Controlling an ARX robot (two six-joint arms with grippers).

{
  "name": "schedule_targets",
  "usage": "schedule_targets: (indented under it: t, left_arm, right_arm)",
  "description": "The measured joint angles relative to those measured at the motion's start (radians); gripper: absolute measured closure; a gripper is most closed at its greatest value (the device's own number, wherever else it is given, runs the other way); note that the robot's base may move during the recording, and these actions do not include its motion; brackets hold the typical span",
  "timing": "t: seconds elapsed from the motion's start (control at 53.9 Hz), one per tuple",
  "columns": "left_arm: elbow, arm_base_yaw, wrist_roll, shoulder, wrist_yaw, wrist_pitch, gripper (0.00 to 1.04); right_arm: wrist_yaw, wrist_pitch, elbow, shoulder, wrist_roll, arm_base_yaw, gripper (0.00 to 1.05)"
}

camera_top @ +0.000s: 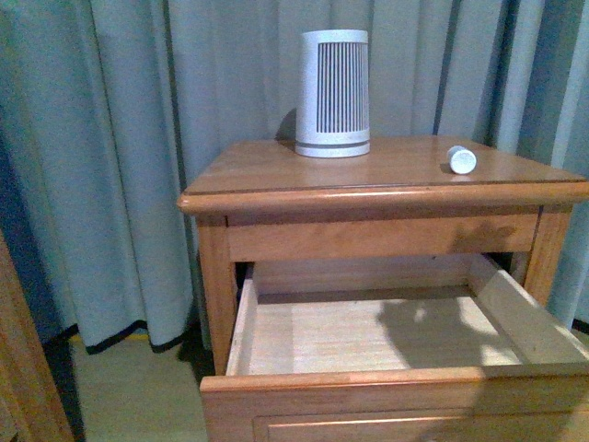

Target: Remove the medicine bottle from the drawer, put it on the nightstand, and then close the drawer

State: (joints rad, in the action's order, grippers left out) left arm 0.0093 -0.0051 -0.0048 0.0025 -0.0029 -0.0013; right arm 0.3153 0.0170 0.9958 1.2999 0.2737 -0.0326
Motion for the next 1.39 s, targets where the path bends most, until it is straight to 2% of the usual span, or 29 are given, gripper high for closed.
schedule_targets:
  t: [0.13,0.297,0.52,0.724,0.799,1.003,1.17,1.393]
  left_arm:
    - [0.0,0.0,0.0,0.0,0.0,0.0,0.07]
    - [0.0,0.0,0.0,0.0,0.0,0.0,0.07]
    - [0.0,0.0,0.0,0.0,0.0,0.0,0.07]
    - [0.0,0.0,0.0,0.0,0.0,0.0,0.07]
    - [0.0,0.0,0.0,0.0,0.0,0.0,0.07]
    - [0.0,0.0,0.0,0.0,0.0,0.0,0.07]
    - [0.0,0.0,0.0,0.0,0.0,0.0,0.07]
    - [0.0,0.0,0.0,0.0,0.0,0.0,0.07]
  right_arm:
    - [-0.027,0.017,-0.302,-0.185,0.0,-0.048,0.07]
    - [-0.031,0.095,-0.568,-0.194,0.023,-0.114,0.07]
    - [-0.015,0.365,-0.681,0.059,0.051,-0.195,0.07]
    - [0.015,0.721,-0.552,0.434,-0.041,-0.213,0.07]
    - [0.024,0.753,-0.464,0.544,-0.086,-0.209,0.07]
    - [0.014,0.731,-0.169,0.739,-0.15,-0.169,0.07]
    - [0.014,0.624,0.081,0.859,-0.187,-0.134,0.07]
    - [0.004,0.561,0.24,0.941,-0.25,-0.106,0.07]
